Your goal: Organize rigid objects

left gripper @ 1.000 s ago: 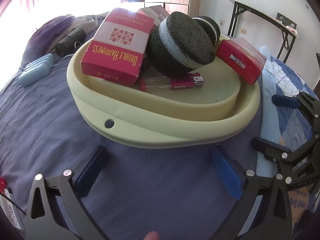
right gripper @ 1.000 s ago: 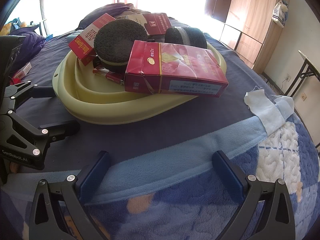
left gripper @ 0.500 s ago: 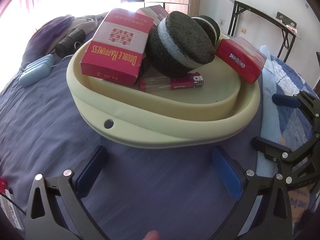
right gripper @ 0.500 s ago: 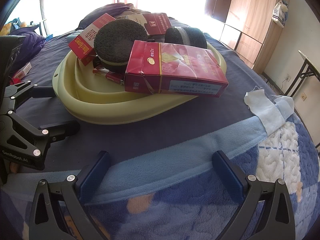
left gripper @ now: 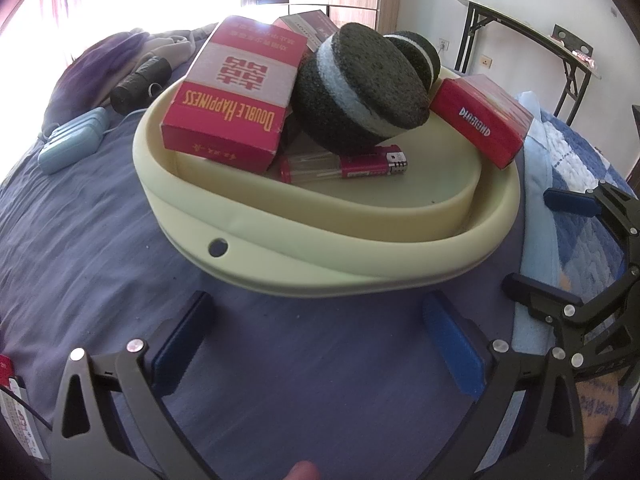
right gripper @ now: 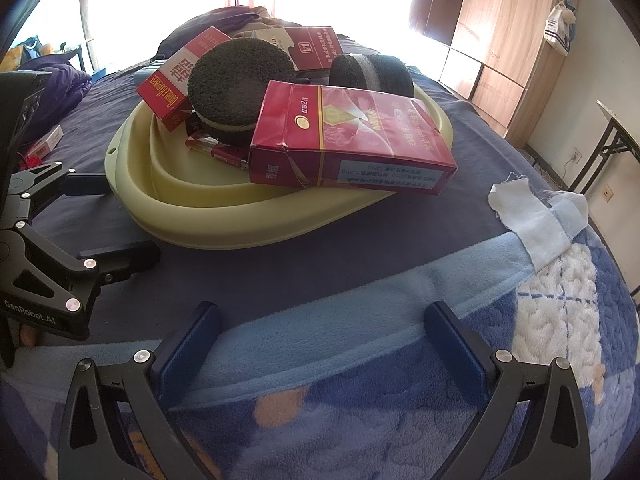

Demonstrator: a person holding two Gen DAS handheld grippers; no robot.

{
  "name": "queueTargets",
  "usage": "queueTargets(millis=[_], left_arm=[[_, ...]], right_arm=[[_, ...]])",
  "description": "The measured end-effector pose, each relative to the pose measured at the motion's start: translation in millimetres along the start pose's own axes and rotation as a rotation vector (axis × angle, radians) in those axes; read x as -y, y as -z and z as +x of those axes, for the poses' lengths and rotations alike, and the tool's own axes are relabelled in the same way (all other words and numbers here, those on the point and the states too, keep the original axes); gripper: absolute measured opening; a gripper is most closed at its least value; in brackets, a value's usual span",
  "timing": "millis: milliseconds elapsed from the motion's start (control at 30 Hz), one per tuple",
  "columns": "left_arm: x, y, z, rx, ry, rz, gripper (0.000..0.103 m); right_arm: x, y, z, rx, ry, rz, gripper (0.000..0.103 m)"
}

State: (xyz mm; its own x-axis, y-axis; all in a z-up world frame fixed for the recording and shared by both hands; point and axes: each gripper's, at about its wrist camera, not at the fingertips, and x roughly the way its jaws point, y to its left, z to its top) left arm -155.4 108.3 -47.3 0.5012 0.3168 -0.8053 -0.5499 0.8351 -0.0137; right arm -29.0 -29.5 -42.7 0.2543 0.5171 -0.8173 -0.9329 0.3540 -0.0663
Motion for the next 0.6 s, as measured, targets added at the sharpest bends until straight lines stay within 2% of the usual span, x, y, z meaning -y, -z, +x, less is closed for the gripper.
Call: queueTargets(millis=[600], left_arm=[[2.5,1.1,0.2,-0.003,0.002,-0.004,0.103]], right_arm=[[0.3,0.3,-0.1,0.0,0.0,0.0,0.103]])
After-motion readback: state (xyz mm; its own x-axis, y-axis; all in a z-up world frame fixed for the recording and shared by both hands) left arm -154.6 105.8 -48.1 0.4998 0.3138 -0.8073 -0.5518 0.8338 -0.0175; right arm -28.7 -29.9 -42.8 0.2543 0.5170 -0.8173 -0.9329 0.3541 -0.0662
